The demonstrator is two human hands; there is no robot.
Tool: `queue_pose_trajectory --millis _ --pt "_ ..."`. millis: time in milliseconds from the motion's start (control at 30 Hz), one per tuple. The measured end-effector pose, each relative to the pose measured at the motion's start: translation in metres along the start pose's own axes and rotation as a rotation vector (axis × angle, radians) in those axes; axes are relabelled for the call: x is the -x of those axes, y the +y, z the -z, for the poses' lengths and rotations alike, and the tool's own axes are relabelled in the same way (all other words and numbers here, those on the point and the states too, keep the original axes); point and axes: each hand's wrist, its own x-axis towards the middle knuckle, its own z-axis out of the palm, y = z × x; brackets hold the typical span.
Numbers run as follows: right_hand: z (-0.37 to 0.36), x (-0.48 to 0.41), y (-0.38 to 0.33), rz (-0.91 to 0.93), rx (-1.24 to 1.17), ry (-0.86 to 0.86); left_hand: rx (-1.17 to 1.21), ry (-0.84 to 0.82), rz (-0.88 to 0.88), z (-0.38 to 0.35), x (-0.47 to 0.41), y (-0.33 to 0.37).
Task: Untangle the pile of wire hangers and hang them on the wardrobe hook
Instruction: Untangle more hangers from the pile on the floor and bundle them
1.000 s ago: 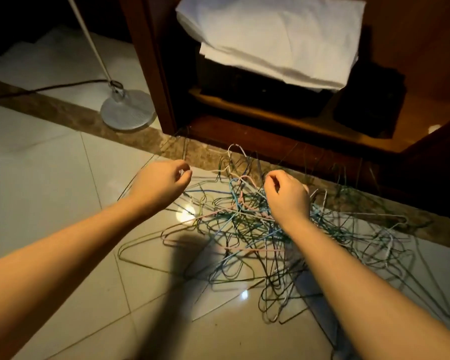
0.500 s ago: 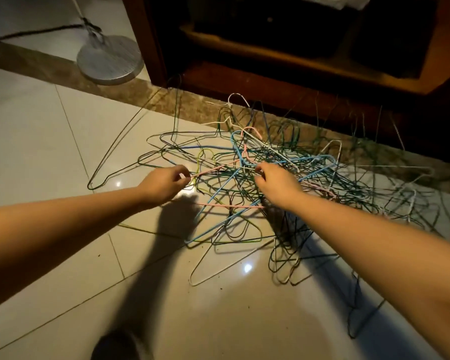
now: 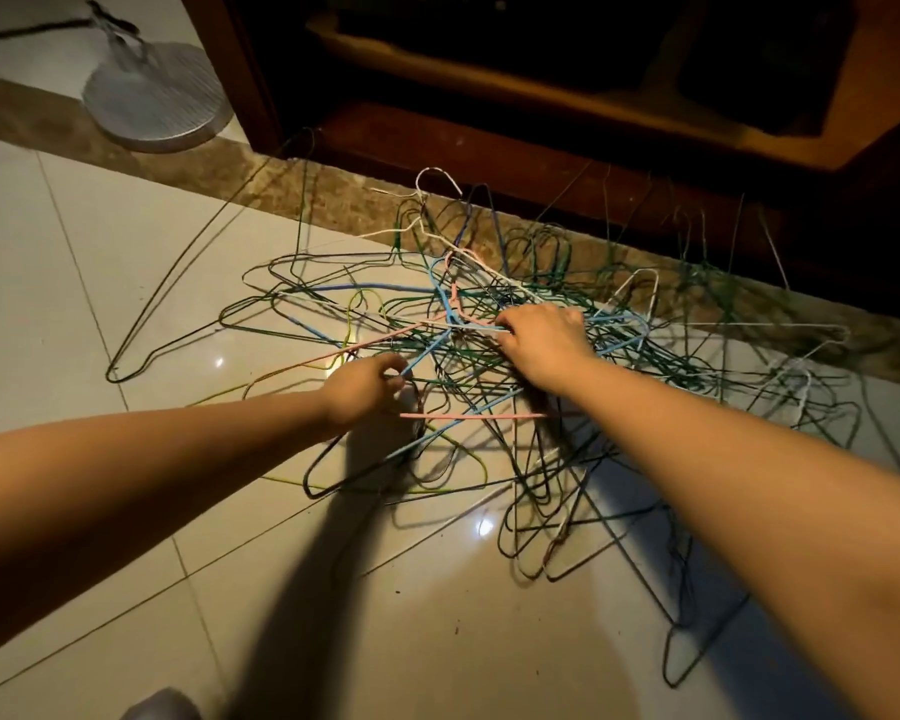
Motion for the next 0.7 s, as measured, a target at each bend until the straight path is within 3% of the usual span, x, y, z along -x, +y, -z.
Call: queue_pose_trajectory --millis 133,300,433,700 --pt "0.002 0.003 0.010 0.074 0.035 0.044 -0.121 0.099 -0.062 0.002 -0.001 0.000" --pt "0.004 0.009 0.019 0.121 0.010 0.101 -0.132 0.049 -0.036 0.005 0.003 -0.003" --pt "0.008 0.011 0.030 0.019 -0.096 0.187 -0.273 0.020 -0.047 0.012 0.001 -0.009" --pt "0.017 0.011 0.033 -0.099 -0.292 0.078 -0.451 0.031 -0.105 0.027 -0.008 -0.010"
